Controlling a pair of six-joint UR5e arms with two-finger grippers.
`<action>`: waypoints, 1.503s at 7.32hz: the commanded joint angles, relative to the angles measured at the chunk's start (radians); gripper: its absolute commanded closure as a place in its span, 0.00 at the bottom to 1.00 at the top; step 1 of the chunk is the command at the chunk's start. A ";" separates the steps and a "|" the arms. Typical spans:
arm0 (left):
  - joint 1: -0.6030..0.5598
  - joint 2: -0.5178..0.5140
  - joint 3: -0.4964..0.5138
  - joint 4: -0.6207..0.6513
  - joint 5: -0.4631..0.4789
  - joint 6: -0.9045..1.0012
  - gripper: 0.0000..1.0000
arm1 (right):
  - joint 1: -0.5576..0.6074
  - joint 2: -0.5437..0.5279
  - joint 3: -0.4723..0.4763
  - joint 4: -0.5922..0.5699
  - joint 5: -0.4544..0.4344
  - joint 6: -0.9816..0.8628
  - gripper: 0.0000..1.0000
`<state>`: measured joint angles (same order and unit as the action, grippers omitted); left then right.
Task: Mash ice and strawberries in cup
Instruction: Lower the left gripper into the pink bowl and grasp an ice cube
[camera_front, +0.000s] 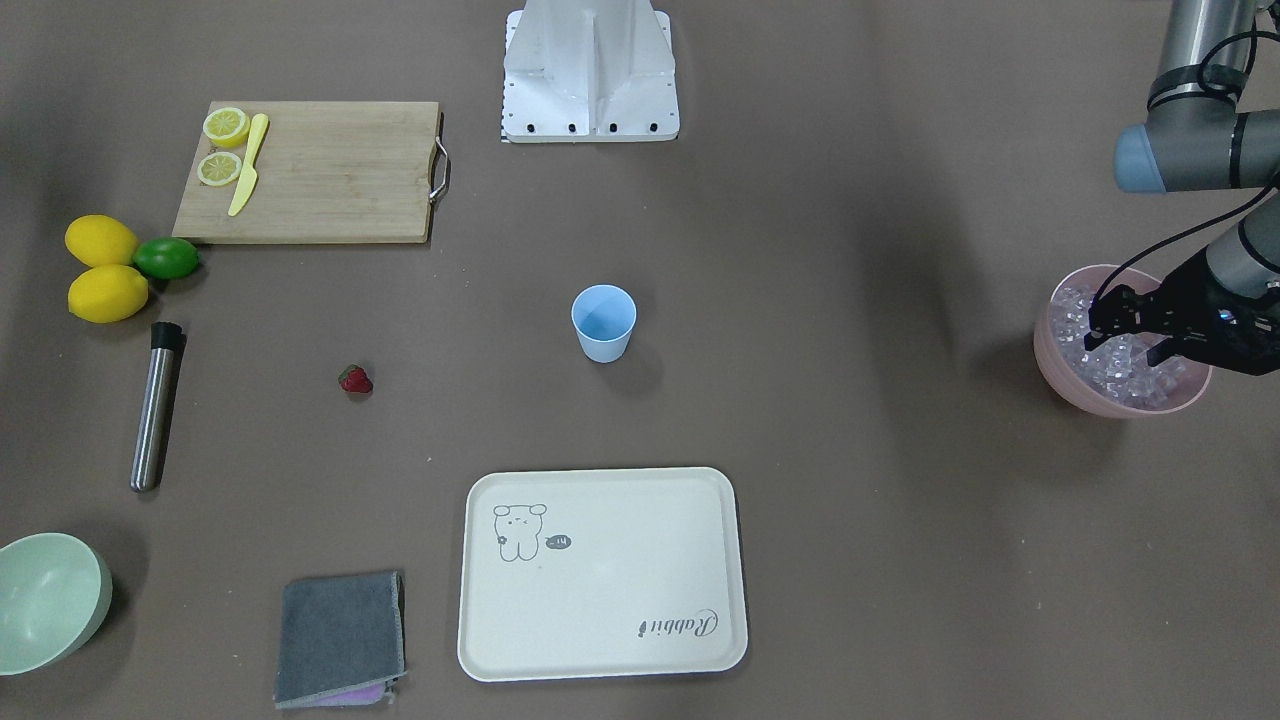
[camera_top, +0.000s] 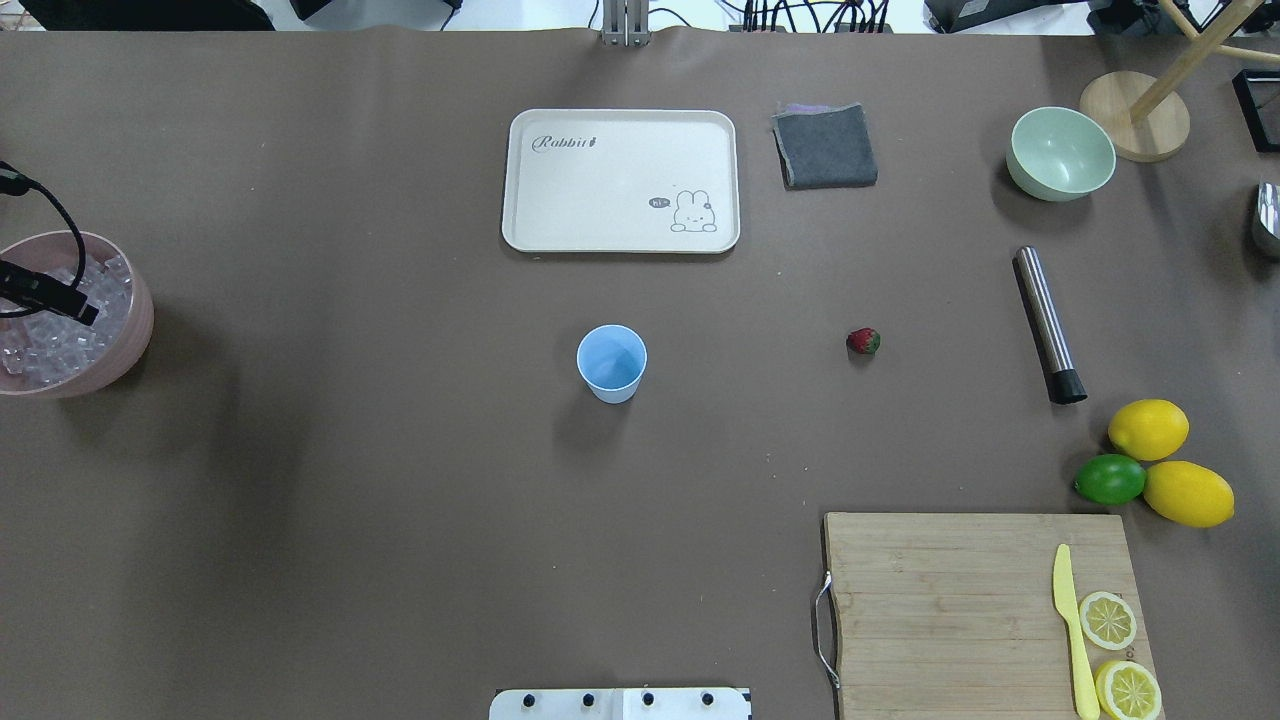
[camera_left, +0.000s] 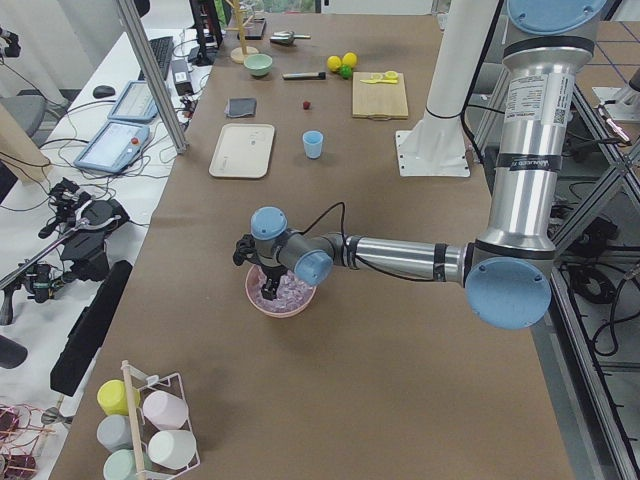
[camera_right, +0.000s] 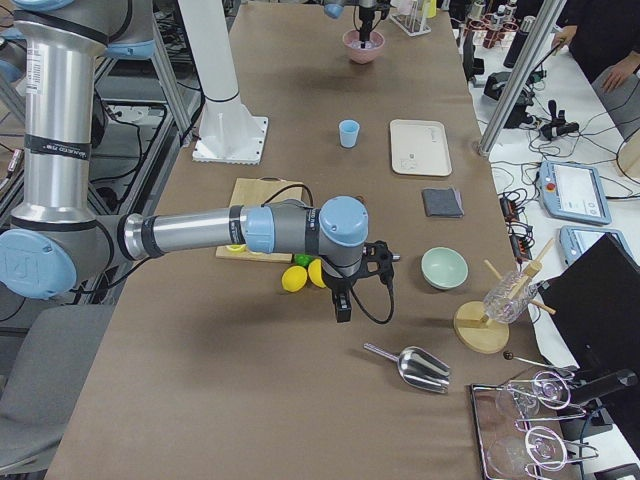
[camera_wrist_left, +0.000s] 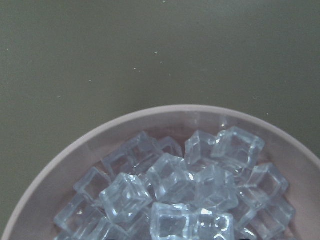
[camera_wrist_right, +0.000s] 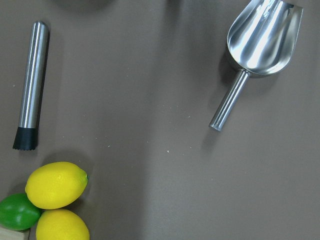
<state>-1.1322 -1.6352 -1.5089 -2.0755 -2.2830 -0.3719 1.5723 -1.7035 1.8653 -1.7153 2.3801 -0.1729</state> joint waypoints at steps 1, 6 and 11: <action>0.005 0.000 -0.001 0.000 0.000 -0.004 0.51 | 0.000 -0.002 0.000 -0.001 0.001 0.006 0.00; -0.007 0.003 -0.077 0.020 -0.009 -0.002 1.00 | -0.003 -0.002 -0.005 -0.007 0.033 0.009 0.00; 0.000 -0.134 -0.345 0.301 -0.050 -0.243 1.00 | -0.003 0.001 -0.005 -0.001 0.037 0.010 0.00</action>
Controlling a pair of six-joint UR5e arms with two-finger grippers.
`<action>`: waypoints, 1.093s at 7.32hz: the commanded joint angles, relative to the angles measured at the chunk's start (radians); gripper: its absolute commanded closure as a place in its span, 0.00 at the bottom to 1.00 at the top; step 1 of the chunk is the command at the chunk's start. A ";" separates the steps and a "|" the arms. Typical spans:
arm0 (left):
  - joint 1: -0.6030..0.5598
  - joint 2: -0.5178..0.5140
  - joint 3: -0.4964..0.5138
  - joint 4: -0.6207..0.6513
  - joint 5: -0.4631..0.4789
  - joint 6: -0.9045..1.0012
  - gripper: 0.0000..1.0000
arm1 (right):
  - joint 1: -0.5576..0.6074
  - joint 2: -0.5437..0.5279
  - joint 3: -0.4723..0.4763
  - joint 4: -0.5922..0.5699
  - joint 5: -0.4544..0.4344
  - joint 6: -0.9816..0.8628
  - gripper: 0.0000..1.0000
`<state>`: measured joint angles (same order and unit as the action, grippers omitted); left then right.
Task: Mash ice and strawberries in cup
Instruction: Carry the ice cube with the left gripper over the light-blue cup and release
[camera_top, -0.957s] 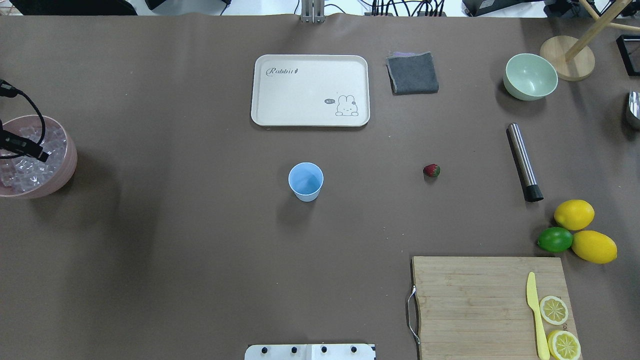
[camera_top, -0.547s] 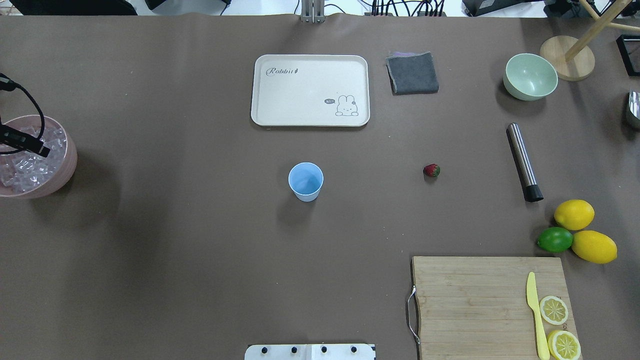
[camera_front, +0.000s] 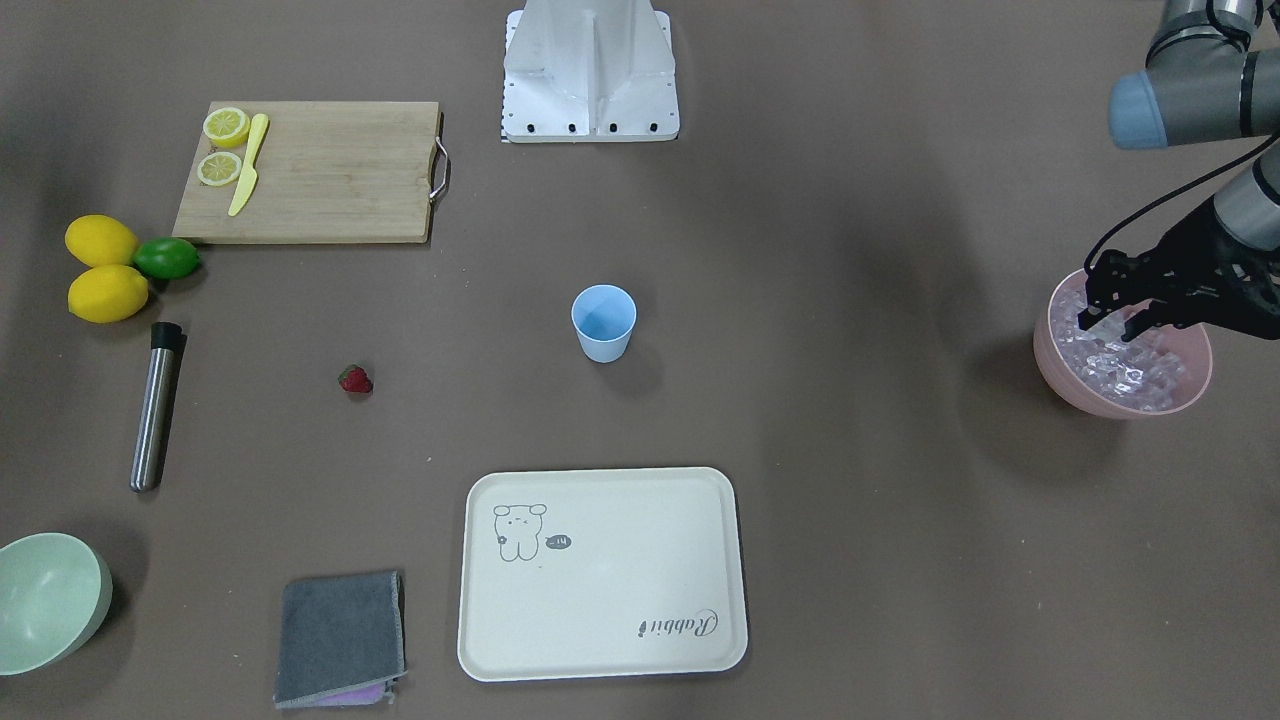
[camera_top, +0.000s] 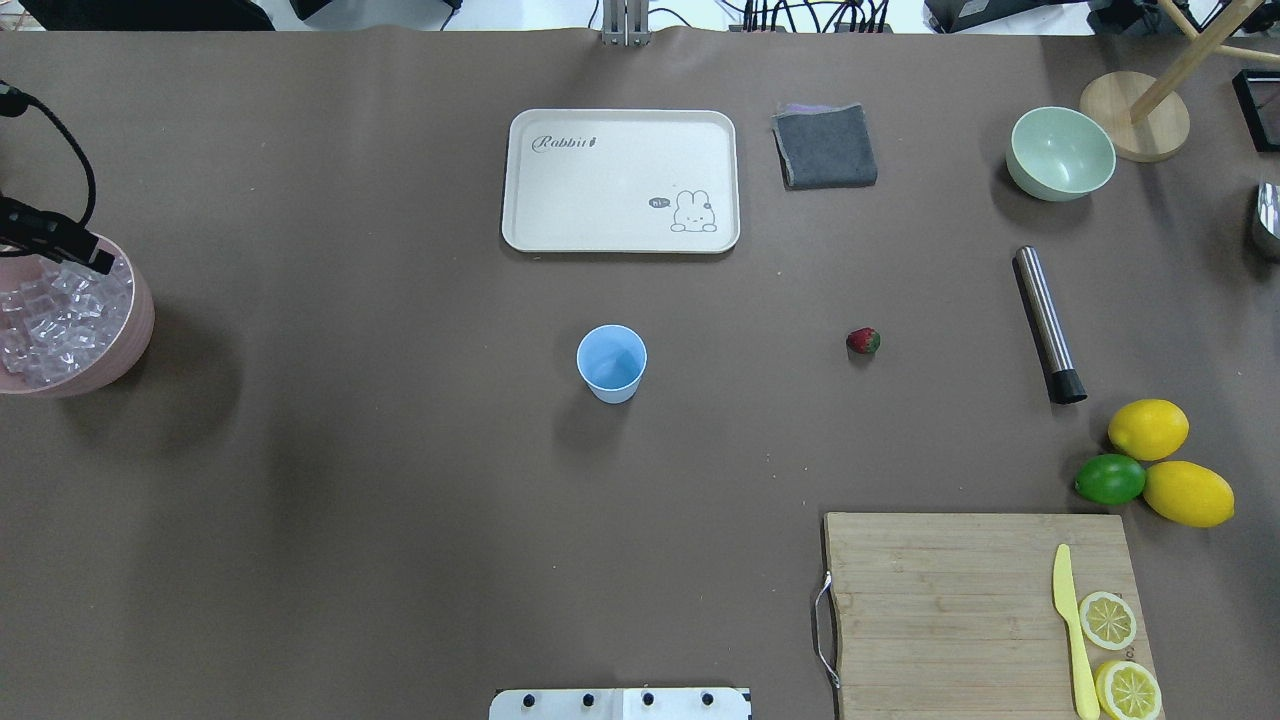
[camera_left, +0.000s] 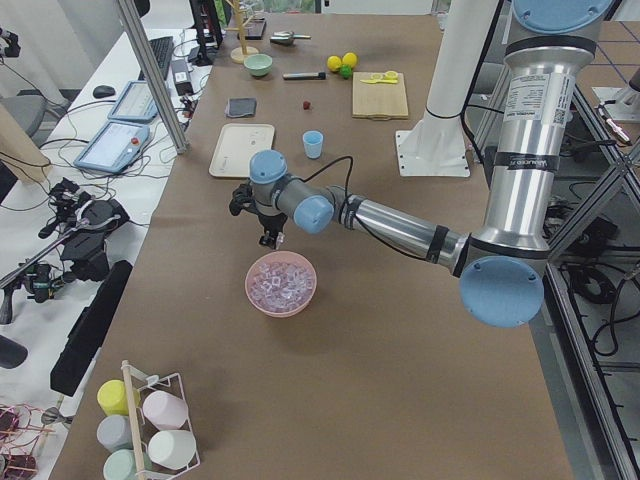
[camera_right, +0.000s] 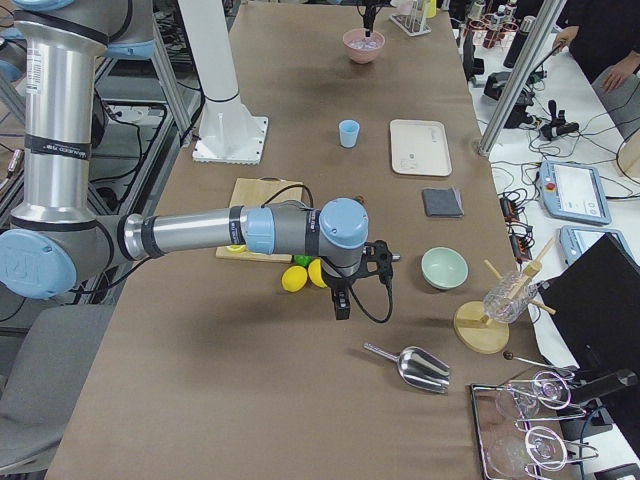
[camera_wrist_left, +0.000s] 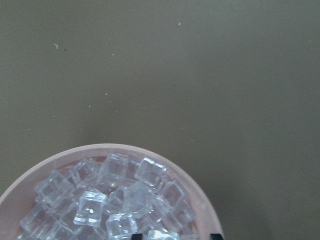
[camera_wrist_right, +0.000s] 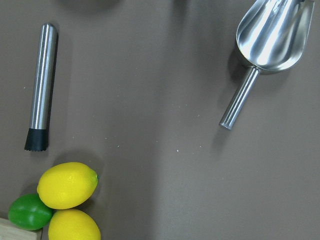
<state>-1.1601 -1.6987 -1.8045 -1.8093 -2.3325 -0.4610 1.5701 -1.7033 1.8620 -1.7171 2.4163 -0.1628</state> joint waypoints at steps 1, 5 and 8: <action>0.125 -0.132 -0.070 0.039 0.013 -0.301 1.00 | -0.001 0.001 -0.003 0.001 0.001 0.000 0.00; 0.437 -0.471 -0.065 0.287 0.262 -0.649 1.00 | -0.001 0.001 -0.003 0.001 0.001 -0.001 0.00; 0.603 -0.657 0.067 0.282 0.361 -0.809 1.00 | -0.001 -0.001 -0.006 0.001 0.001 -0.001 0.00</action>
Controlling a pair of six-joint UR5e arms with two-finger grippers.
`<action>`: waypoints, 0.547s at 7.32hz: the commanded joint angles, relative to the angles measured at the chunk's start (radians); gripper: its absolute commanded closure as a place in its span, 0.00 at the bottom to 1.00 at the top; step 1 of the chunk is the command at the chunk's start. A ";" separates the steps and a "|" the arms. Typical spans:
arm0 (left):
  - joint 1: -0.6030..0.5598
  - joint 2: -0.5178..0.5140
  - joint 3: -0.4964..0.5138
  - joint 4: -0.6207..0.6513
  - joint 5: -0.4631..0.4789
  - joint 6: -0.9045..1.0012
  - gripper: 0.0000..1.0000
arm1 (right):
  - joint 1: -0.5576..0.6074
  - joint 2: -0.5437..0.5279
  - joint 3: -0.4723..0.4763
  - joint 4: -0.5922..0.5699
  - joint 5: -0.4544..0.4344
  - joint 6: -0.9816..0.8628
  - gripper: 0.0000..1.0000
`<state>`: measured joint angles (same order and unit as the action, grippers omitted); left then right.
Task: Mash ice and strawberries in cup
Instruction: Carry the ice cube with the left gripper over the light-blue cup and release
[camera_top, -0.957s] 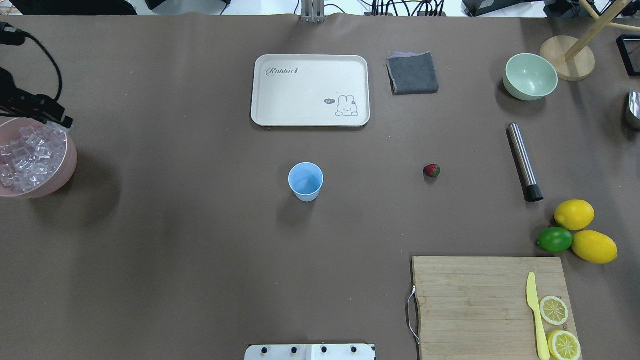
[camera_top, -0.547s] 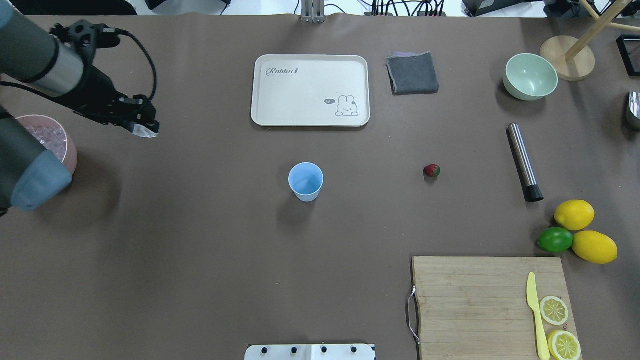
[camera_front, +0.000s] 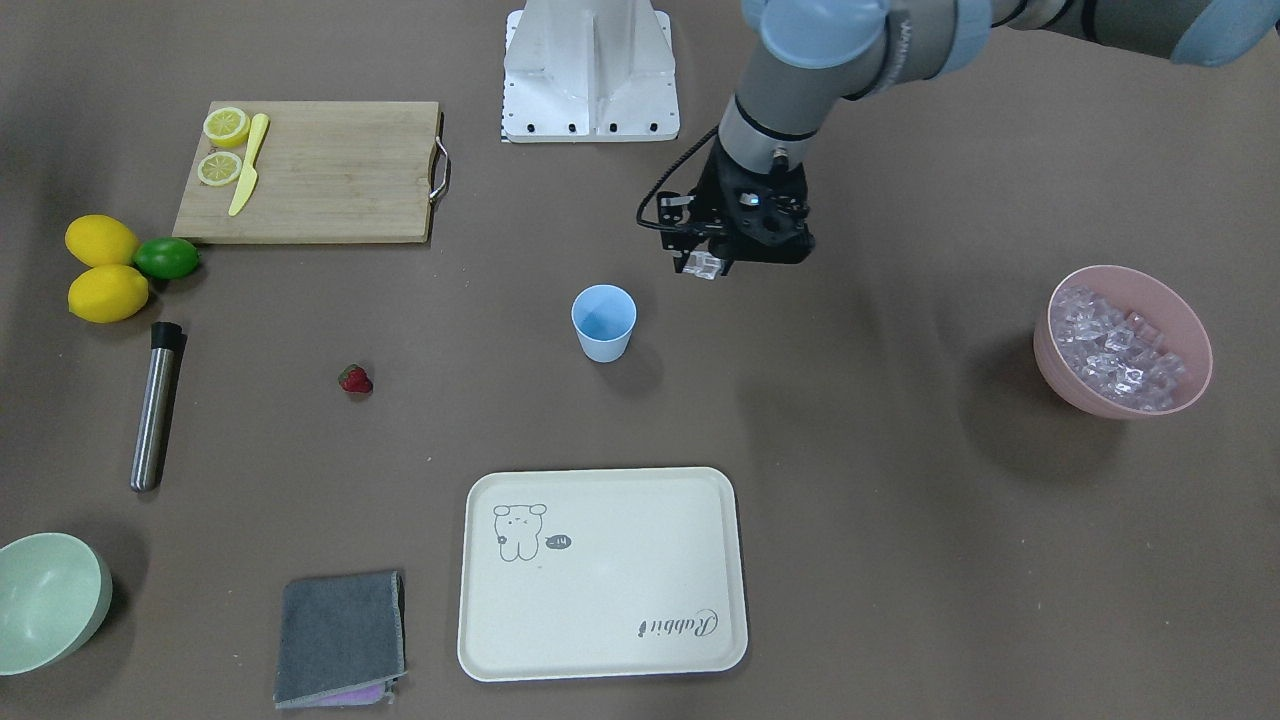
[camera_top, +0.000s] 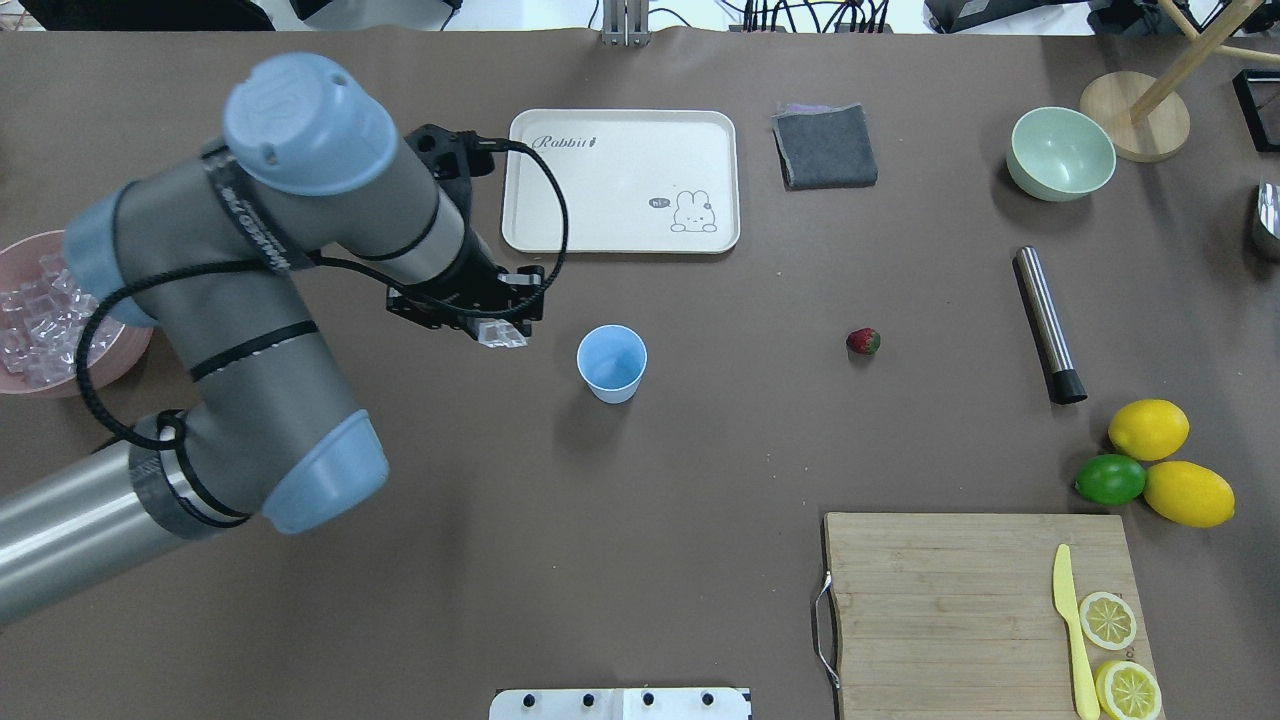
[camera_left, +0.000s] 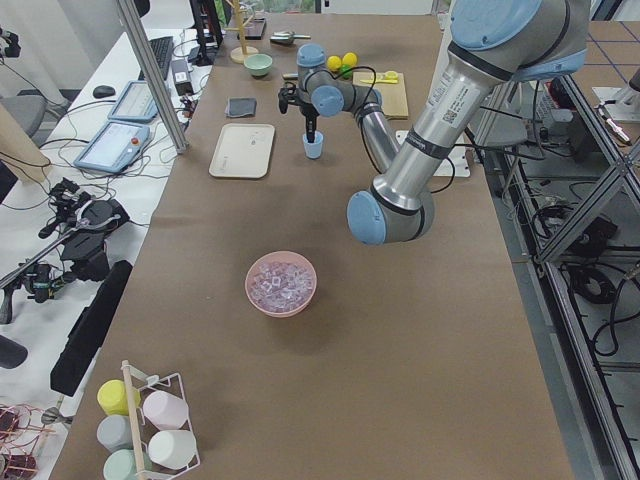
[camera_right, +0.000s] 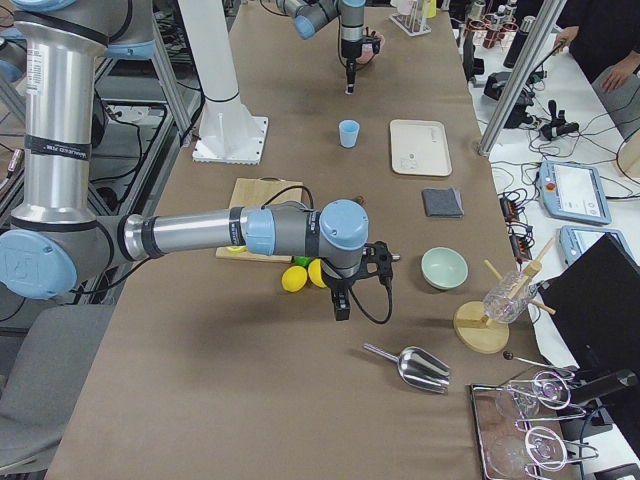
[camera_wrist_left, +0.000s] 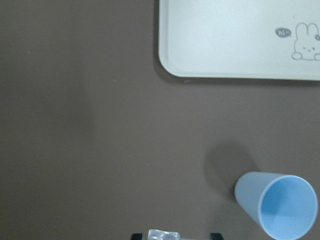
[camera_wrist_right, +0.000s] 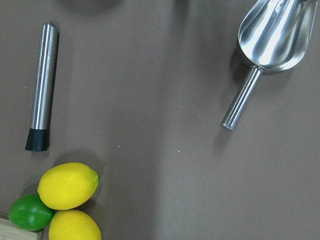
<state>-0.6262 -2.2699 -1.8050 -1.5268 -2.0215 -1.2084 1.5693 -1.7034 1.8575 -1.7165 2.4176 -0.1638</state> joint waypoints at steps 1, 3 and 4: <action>0.085 -0.146 0.134 -0.009 0.073 -0.074 1.00 | 0.000 -0.001 0.000 0.000 0.000 0.000 0.00; 0.085 -0.178 0.197 -0.038 0.076 -0.054 1.00 | 0.000 -0.001 0.000 0.001 0.000 0.000 0.00; 0.077 -0.171 0.205 -0.041 0.087 -0.037 1.00 | 0.000 -0.001 0.000 0.002 0.000 0.000 0.00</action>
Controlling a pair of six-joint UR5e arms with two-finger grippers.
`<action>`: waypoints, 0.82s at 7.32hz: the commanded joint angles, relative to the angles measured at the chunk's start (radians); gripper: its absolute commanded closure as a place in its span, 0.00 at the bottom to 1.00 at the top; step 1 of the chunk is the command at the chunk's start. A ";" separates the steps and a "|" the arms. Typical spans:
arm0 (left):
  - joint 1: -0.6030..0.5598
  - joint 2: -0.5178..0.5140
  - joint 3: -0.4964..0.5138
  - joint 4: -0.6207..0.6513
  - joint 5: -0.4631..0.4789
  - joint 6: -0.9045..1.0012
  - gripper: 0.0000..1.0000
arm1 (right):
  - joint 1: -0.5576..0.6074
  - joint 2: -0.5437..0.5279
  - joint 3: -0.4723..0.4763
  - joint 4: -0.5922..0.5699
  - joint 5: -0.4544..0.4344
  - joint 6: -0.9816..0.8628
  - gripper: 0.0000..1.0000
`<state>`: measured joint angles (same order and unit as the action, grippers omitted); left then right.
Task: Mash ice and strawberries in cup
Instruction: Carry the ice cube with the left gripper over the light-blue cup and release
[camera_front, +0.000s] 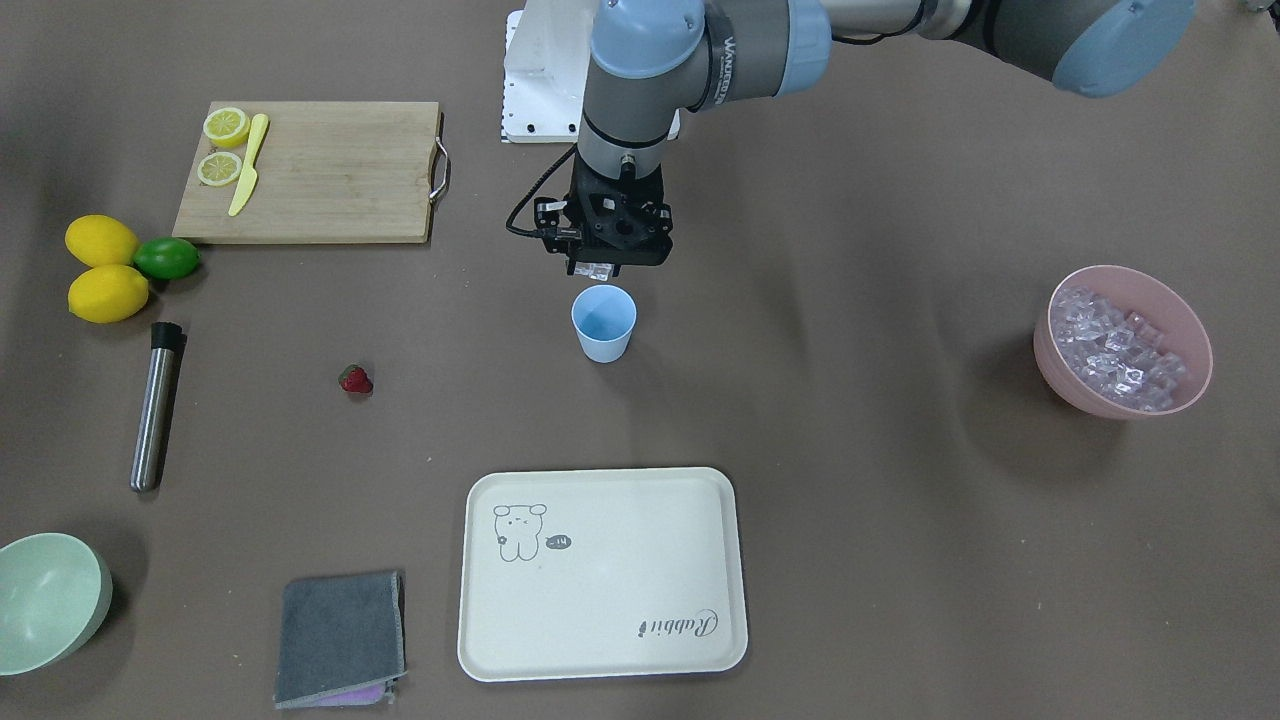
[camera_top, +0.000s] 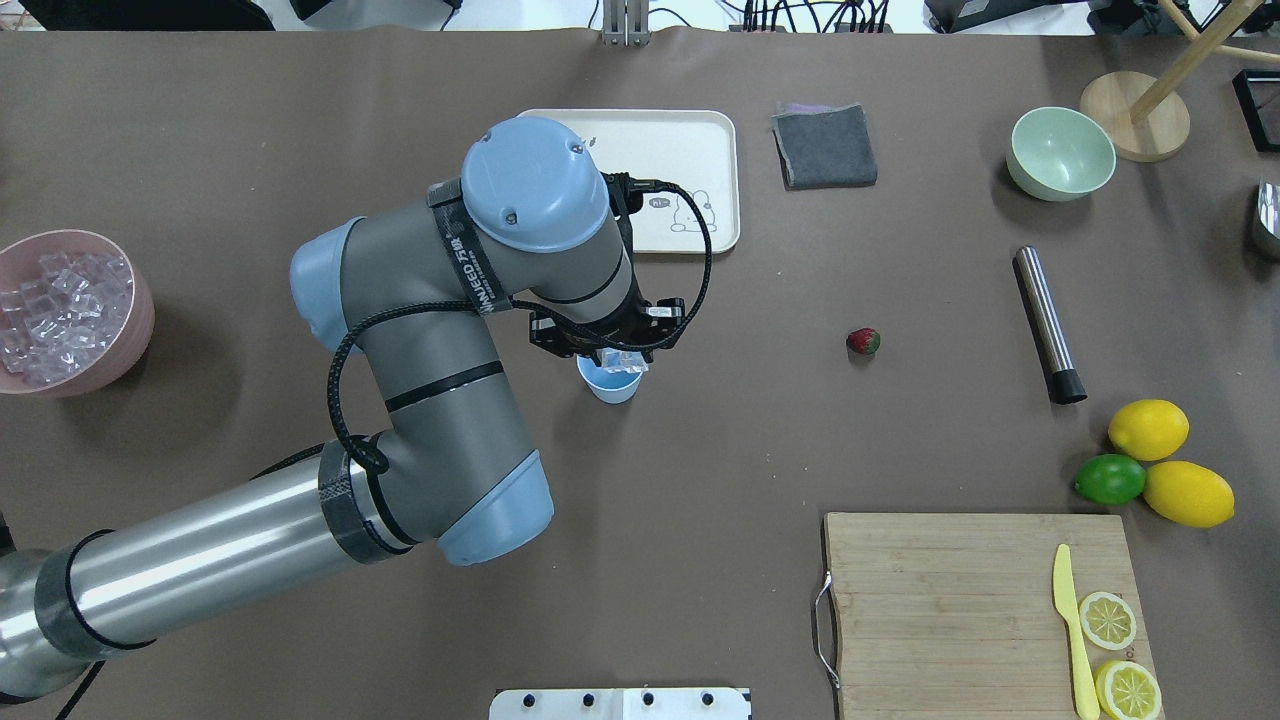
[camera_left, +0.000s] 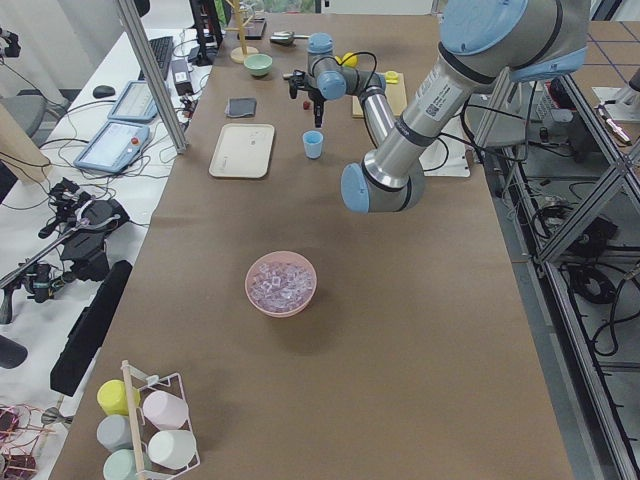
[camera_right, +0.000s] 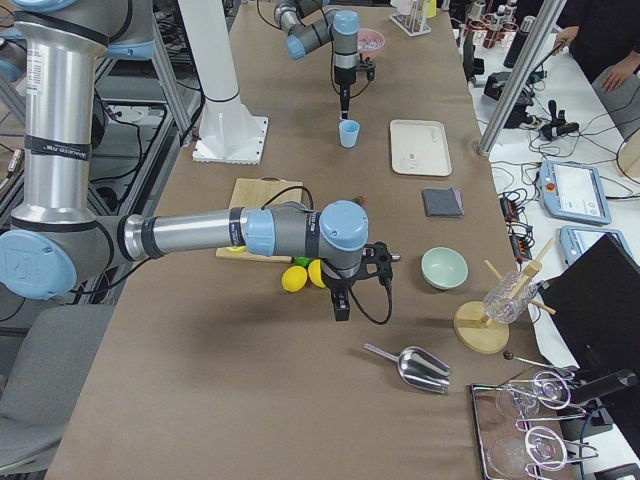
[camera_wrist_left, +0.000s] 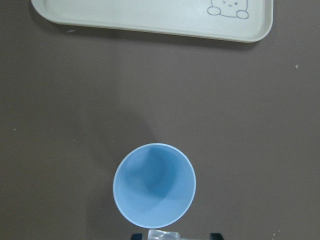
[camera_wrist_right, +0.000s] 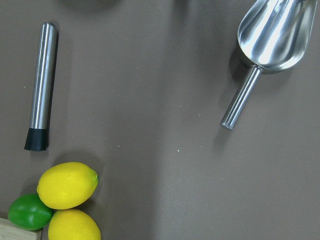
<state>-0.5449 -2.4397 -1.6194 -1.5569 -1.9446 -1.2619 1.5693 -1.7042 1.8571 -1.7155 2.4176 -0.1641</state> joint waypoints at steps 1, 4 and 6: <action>-0.010 0.007 0.023 -0.011 0.012 0.053 1.00 | 0.000 -0.002 0.001 0.001 0.000 0.000 0.00; -0.006 0.033 0.058 -0.106 0.032 0.020 0.73 | 0.000 -0.011 0.005 0.001 0.000 -0.002 0.00; -0.003 0.034 0.053 -0.104 0.035 0.019 0.03 | 0.000 -0.015 0.005 0.001 0.000 -0.003 0.00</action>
<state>-0.5491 -2.4064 -1.5651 -1.6565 -1.9134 -1.2399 1.5692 -1.7175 1.8621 -1.7150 2.4175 -0.1660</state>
